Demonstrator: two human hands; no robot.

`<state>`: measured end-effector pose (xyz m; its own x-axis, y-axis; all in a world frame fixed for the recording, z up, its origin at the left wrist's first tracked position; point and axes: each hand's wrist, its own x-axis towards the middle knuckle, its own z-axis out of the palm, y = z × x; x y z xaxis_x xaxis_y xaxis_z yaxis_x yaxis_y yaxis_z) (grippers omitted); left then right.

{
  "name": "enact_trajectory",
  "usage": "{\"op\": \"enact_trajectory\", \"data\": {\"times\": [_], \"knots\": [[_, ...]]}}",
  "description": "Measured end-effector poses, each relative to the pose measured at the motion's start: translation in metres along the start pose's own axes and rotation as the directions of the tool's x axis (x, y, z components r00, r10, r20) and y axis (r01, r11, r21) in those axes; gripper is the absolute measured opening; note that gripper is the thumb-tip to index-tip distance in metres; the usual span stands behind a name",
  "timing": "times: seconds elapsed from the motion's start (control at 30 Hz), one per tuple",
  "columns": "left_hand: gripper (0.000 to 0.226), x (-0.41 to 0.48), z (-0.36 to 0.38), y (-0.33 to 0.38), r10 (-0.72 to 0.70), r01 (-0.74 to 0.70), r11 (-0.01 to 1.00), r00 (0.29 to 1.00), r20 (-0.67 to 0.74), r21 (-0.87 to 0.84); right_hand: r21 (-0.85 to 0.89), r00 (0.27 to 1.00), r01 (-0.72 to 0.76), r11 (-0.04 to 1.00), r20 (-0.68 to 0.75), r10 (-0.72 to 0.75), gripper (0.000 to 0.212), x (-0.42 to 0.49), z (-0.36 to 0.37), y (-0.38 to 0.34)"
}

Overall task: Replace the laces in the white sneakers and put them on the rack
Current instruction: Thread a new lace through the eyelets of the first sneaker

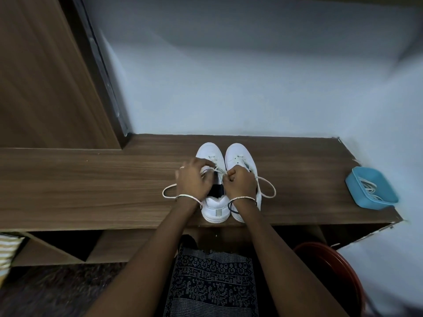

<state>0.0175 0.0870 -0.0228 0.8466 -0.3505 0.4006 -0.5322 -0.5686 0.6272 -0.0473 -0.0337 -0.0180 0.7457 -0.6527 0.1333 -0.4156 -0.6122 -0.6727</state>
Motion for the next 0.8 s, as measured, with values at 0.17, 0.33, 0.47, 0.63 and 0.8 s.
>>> {"op": "enact_trajectory", "data": {"times": [0.17,0.33,0.47,0.63,0.8], "knots": [[0.010,0.008,0.018,0.008,0.136,-0.159,0.883,0.987,0.084,0.441,-0.008,1.000,0.003,1.000,0.007,-0.002,0.010,0.000,-0.002,0.000],[0.008,0.009,0.011,0.011,0.054,-0.061,0.935,0.998,0.029,0.350,0.002,1.000,-0.011,1.000,0.005,0.011,0.009,0.001,-0.001,0.000],[0.005,0.009,0.005,-0.013,-0.358,0.328,0.903,0.932,-0.062,-0.277,0.032,0.999,-0.032,0.999,-0.004,0.032,0.008,0.001,-0.001,0.001],[0.025,0.001,-0.006,-0.051,-0.787,0.616,0.387,0.608,0.102,-0.686,0.030,0.999,-0.040,0.999,0.006,0.040,0.006,0.001,0.000,0.001],[0.015,-0.014,-0.010,-0.054,-0.674,0.632,0.728,0.731,-0.107,-0.266,0.033,0.999,-0.038,0.999,0.012,0.037,0.006,0.001,-0.001,0.002]]}}
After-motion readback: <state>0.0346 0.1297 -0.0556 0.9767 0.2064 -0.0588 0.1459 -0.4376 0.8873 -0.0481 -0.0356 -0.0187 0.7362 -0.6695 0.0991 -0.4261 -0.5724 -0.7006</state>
